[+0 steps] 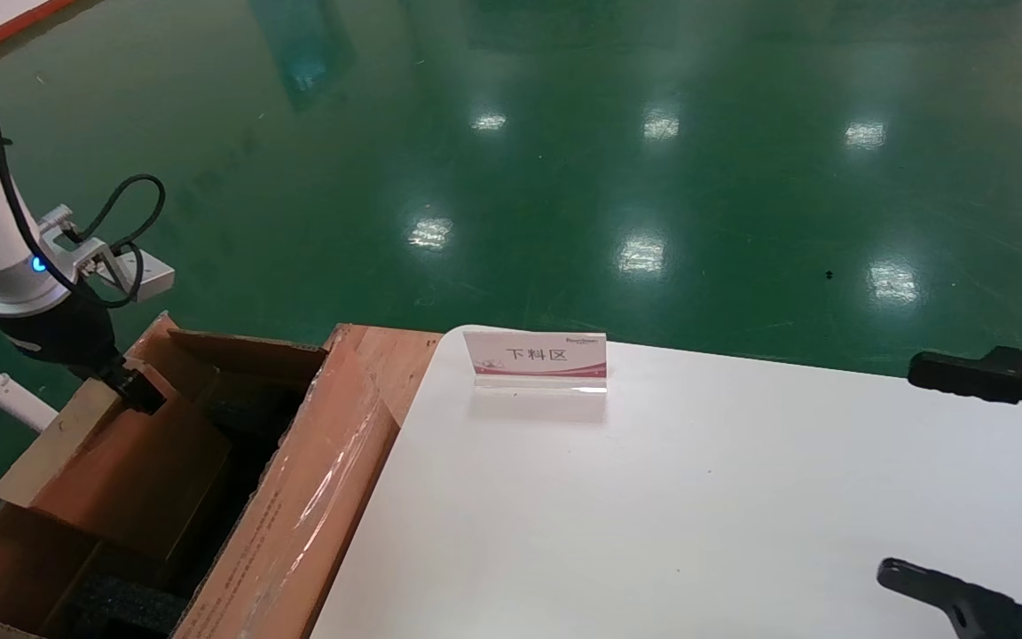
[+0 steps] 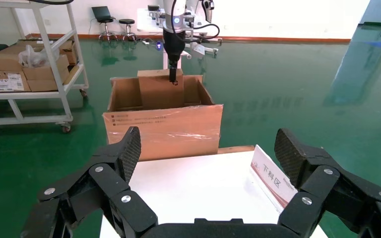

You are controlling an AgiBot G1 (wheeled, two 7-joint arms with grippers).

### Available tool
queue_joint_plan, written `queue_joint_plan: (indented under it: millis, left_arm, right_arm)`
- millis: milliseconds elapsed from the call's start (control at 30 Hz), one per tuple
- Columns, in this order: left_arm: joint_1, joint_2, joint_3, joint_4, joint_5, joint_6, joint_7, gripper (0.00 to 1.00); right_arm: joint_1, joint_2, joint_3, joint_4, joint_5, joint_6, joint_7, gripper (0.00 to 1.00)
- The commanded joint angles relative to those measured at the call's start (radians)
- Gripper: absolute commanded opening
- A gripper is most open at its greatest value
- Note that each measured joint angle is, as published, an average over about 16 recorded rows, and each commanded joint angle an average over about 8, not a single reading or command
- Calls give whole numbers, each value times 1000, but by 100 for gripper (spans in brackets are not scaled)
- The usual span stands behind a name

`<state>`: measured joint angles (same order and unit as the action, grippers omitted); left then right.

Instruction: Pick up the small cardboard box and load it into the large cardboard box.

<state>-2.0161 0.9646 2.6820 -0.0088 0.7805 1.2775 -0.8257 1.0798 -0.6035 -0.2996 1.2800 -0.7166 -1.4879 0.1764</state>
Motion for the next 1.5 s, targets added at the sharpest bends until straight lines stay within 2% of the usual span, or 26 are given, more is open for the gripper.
queue_joint_plan:
  millis: [33,233,267,300,1167,1300,1500]
  left_arm:
    - [12,2,-1,3,-1,-17,-1,14]
    - [27,2,-4,8,-6,-51,3,89]
    - [29,2,-5,9,-6,-55,3,97]
    - [29,2,-5,9,-6,-57,3,100]
    - [14,5,-6,7,-8,-42,4,100]
    - [-25,25,-22,1,-29,-56,52,100]
    - [-136,63,-85,-39,-118,-82,194,100]
  right_arm:
    - [0,0,0,0,0,0,0,100]
    - [0,0,0,0,0,0,0,100]
    - [0,0,0,0,0,0,0,100]
    - [0,0,0,0,0,0,0,100]
    - [0,0,0,0,0,0,0,100]
    - [0,0,0,-1,0,0,0,100]
    - [0,0,-1,-1,1,0,-1,100]
